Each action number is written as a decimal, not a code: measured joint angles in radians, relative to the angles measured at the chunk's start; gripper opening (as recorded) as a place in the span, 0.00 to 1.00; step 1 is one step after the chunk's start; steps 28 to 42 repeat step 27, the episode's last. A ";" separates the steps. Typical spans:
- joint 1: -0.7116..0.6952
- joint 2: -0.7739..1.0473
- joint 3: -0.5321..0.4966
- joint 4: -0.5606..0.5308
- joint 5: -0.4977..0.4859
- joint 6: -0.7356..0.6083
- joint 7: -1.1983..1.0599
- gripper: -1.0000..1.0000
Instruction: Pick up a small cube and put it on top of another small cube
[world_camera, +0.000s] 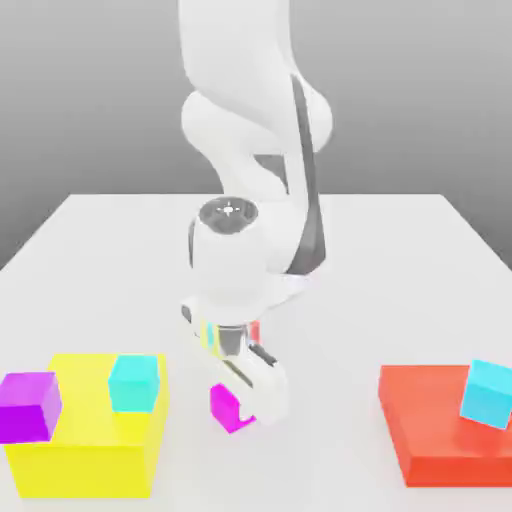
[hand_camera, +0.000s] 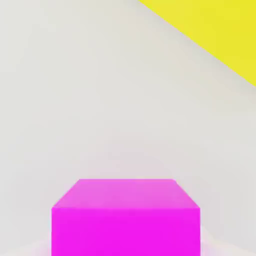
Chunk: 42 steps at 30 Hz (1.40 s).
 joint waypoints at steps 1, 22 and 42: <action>-0.015 -0.033 0.018 -0.006 0.010 -0.027 -0.007 0.00; 0.485 -0.126 0.290 0.421 0.056 -0.553 -0.272 0.00; 0.487 -0.066 0.276 0.415 0.019 -0.491 -0.247 1.00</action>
